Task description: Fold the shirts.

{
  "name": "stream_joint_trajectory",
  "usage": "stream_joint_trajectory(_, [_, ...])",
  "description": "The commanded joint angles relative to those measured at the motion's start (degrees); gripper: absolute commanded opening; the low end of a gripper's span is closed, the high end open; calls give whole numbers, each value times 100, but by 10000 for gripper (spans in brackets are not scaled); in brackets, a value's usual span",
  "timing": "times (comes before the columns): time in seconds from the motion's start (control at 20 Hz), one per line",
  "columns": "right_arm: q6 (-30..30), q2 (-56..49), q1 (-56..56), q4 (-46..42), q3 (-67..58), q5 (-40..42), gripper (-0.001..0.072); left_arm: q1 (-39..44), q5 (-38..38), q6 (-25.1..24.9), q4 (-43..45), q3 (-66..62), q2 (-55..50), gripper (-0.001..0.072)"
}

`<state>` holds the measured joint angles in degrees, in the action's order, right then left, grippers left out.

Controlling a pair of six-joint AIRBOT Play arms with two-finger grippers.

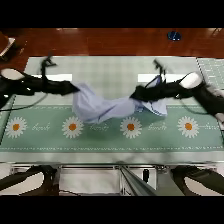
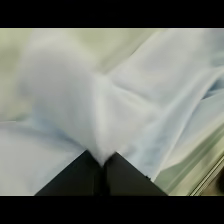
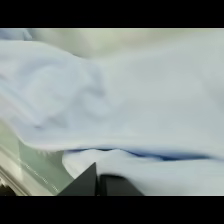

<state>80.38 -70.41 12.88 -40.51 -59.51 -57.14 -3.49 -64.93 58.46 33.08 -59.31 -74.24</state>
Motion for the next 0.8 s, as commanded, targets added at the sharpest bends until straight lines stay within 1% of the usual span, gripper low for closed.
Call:
stream_joint_trajectory(0.0, [295,625,-483,-710,-2159,-511,20,-743,520,15,-1606,-833,997,21])
stream_joint_trajectory(0.1, [223,831,-640,-750,-3598,-938,20,-1126,925,640,-1620,-1429,1596,21])
stream_joint_trajectory(0.2, [251,1060,-638,-1126,-4852,-1392,20,-1543,887,662,-1440,-2079,2085,21])
stream_joint_trajectory(0.3, [343,1399,-640,-1519,-5626,-1626,20,-1917,719,662,-914,-2706,2557,21])
stream_joint_trajectory(0.4, [348,1886,-640,-1821,-5803,-1692,20,-2181,463,662,-223,-3193,3056,21])
stream_joint_trajectory(0.55, [466,2516,-640,-2258,-5801,-2297,20,-2138,258,680,761,-3416,3836,21])
stream_joint_trajectory(0.65, [601,2767,-640,-2577,-5796,-2789,20,-1836,195,680,1458,-3416,4291,21])
stream_joint_trajectory(0.75, [758,2900,-640,-2822,-5796,-3274,20,-1364,184,680,2177,-3416,4616,21])
